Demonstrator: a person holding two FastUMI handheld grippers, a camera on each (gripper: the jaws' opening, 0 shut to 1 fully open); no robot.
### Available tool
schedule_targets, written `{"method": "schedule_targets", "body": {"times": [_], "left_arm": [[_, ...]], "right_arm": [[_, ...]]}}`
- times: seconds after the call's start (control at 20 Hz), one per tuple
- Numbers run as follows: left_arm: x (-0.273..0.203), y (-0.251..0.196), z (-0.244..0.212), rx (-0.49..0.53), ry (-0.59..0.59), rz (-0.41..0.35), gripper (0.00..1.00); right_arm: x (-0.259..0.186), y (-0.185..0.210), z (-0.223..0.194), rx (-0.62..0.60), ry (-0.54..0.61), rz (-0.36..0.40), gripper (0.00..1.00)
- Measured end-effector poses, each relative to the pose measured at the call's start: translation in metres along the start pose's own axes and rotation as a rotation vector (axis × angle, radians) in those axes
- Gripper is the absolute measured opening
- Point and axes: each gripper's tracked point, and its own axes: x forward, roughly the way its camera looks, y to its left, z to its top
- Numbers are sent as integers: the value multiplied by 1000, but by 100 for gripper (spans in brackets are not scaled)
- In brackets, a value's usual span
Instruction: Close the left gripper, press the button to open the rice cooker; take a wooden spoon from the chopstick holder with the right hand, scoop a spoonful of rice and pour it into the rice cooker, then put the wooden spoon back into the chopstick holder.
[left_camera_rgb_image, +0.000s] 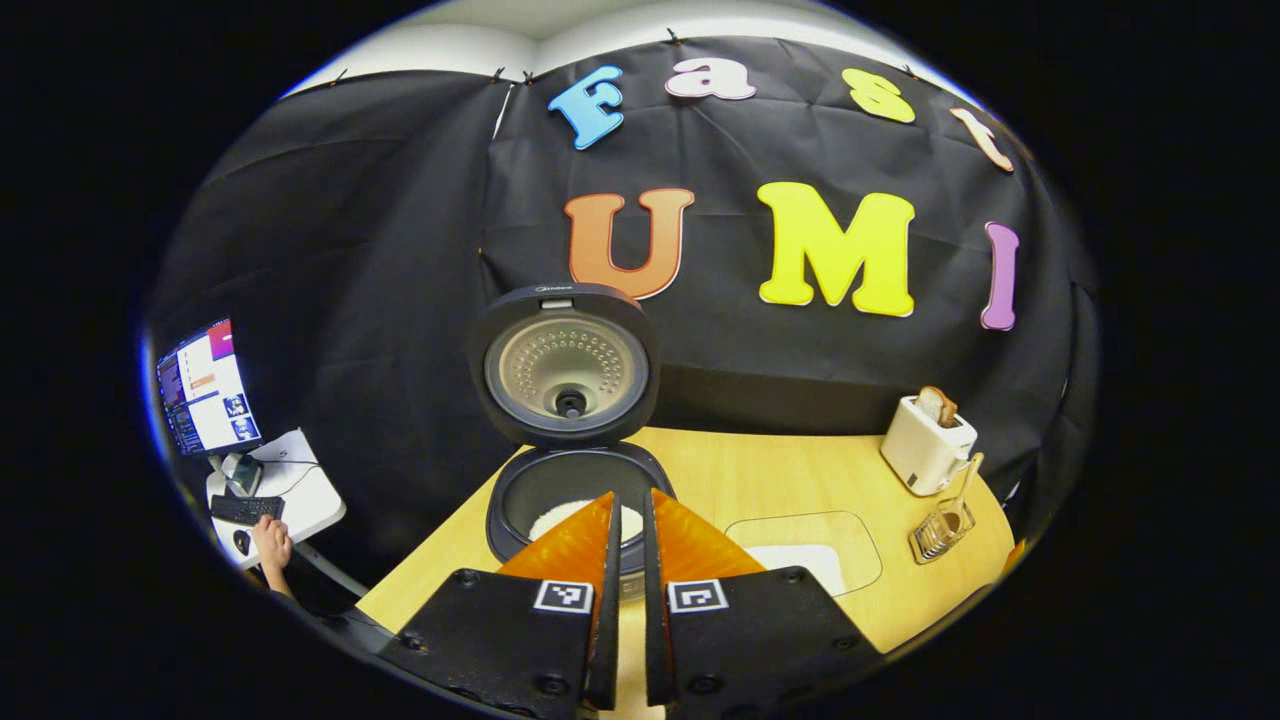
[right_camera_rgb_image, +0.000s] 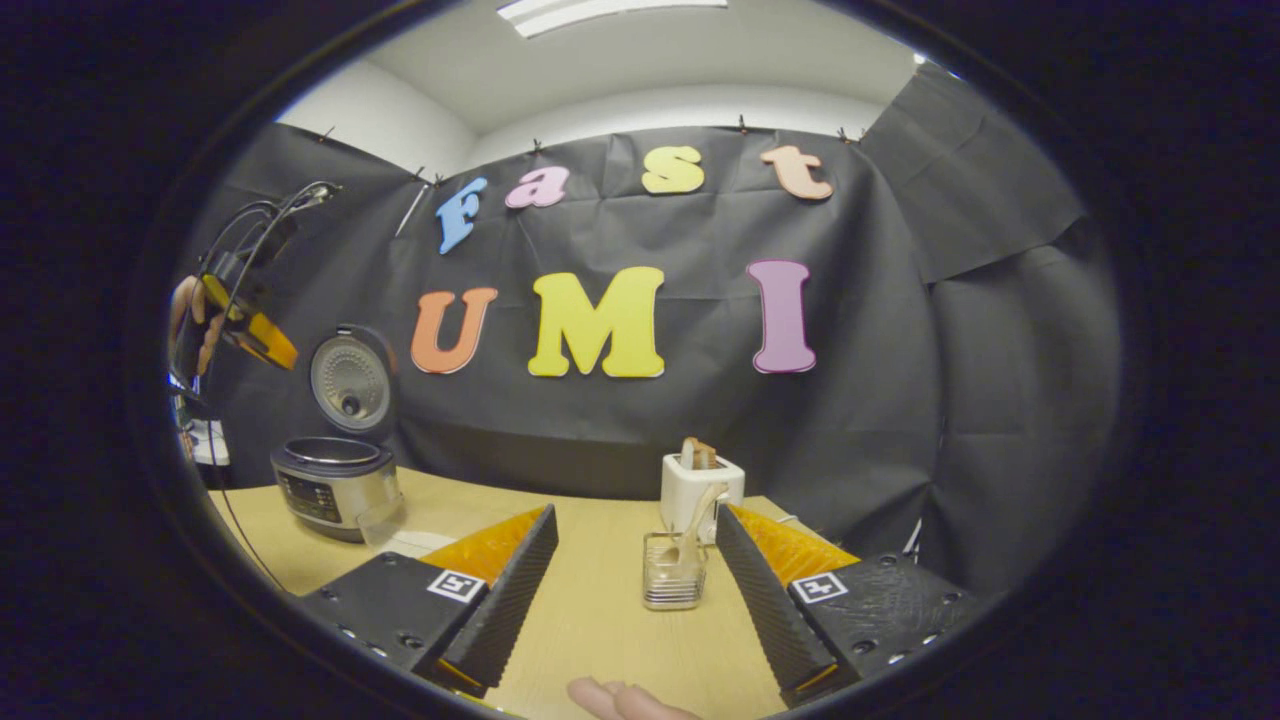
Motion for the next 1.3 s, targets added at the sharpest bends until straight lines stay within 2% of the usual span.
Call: {"method": "schedule_targets", "body": {"times": [0.05,0.1,0.25,0.4,0.45,0.6,0.65,0.7,0.75,1.0,1.05,1.15,1.3], "left_arm": [[-3,-1,-3,11,-14,-4,23],[-8,-1,-7,19,-26,7,28],[-23,-8,-15,28,-91,2,59],[-34,-26,-22,36,-144,-52,63],[-37,-28,-26,56,-163,-60,60],[-47,-37,-40,89,-226,-49,84],[-49,-38,-45,89,-238,-41,90],[-51,-42,-51,84,-241,-45,90],[-50,-47,-61,84,-235,-59,100],[-50,-56,-93,46,-228,-92,99],[-49,-60,-102,38,-211,-115,99],[-48,-62,-103,27,-224,-134,100],[-47,-50,-96,39,-271,-103,100]], "right_arm": [[0,-1,0,4,4,3,95],[1,-4,-1,1,6,-3,95],[1,-8,-1,-11,8,-17,96],[3,-10,-5,-8,20,-17,95],[3,-10,-6,-8,24,-16,97],[6,-20,-7,-21,29,-41,97],[7,-25,-8,-28,32,-53,95],[8,-30,-10,-36,38,-67,97],[10,-35,-11,-42,41,-80,97],[25,-46,-9,-41,59,-88,95],[30,-52,-9,-43,63,-105,97],[43,-59,-11,-48,80,-123,95],[66,-63,-16,-65,113,-118,97]]}}
